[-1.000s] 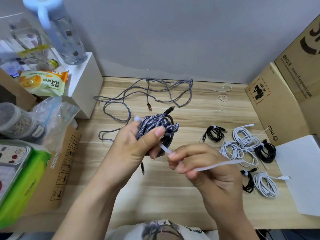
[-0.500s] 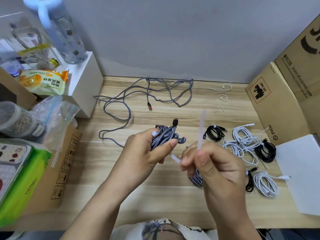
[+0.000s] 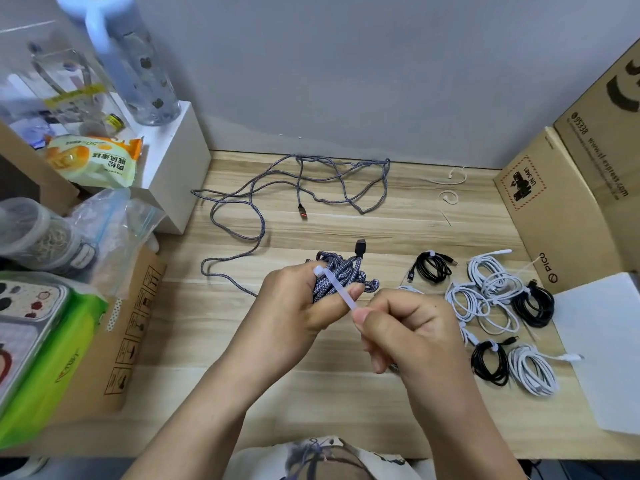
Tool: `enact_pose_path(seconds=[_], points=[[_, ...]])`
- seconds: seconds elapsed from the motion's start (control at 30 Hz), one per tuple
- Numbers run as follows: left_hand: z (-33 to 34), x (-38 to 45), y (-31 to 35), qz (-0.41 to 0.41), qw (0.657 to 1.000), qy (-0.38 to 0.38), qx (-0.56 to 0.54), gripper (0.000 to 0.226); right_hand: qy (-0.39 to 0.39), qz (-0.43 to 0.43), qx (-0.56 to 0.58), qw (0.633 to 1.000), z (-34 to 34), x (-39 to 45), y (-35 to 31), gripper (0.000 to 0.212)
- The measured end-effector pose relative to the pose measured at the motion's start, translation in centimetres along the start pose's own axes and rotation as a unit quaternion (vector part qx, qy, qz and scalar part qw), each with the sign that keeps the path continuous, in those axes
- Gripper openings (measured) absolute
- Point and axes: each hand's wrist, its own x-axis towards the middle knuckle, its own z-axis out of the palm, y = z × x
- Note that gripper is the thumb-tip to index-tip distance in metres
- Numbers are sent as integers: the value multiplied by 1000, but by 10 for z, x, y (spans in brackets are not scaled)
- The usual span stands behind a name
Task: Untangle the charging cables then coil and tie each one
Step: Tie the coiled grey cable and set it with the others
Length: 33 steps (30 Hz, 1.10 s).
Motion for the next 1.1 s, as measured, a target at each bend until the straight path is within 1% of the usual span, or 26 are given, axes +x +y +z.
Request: enact_pose_path(seconds=[0.1,0.27,0.37,0.4,0.47,0.53,0.6,0.63,0.7,0.73,0.8,0.83,0.87,0.9,0.97,1.03,1.1], points=[[-1,0,-3,1,1000,-10,-14,34,-13,-3,5,1000,1,0,0,23],[1,0,-5,7,1000,-1,-2,43,0,0,8,1000,1,1,3,25],[1,0,-5,20,999,2,27,46,-5,8,21,1000,2,2,1,23],[1,0,-5,28,999,0,43,46,-8,13,29,999,3,2,1,22],[2,-2,-5,44,996,-16,79,37,-11,23,38,999,3,4,2,25],[2,-2,-7,34,990,-38,134,29,-8,35,31,999,2,7,4,29],[0,0,-12,20,982,-74,174,28,10,47,-11,999,-2,11,11,30],[-1,1,-14,22,978,-94,187,26,23,43,-41,998,-4,13,14,25],[-4,3,-15,34,969,-130,210,15,56,1,-110,992,-7,16,17,15],[-5,3,-14,45,964,-146,216,15,68,-28,-154,985,-8,18,19,17],[-3,3,-12,61,956,-179,225,22,58,-60,-242,967,-10,23,20,23],[-1,3,-12,69,952,-186,232,18,47,-69,-269,960,-11,26,19,23],[1,3,-12,79,950,-183,241,16,42,-76,-275,958,-11,28,19,25],[3,3,-13,86,950,-173,246,16,38,-81,-256,963,-11,31,19,22],[5,3,-16,87,953,-157,243,24,28,-85,-215,972,-10,34,21,7],[9,3,-20,78,959,-144,230,31,34,-106,-206,972,-8,36,24,10],[13,2,-21,66,964,-136,221,39,51,-125,-188,973,-6,35,23,6]])
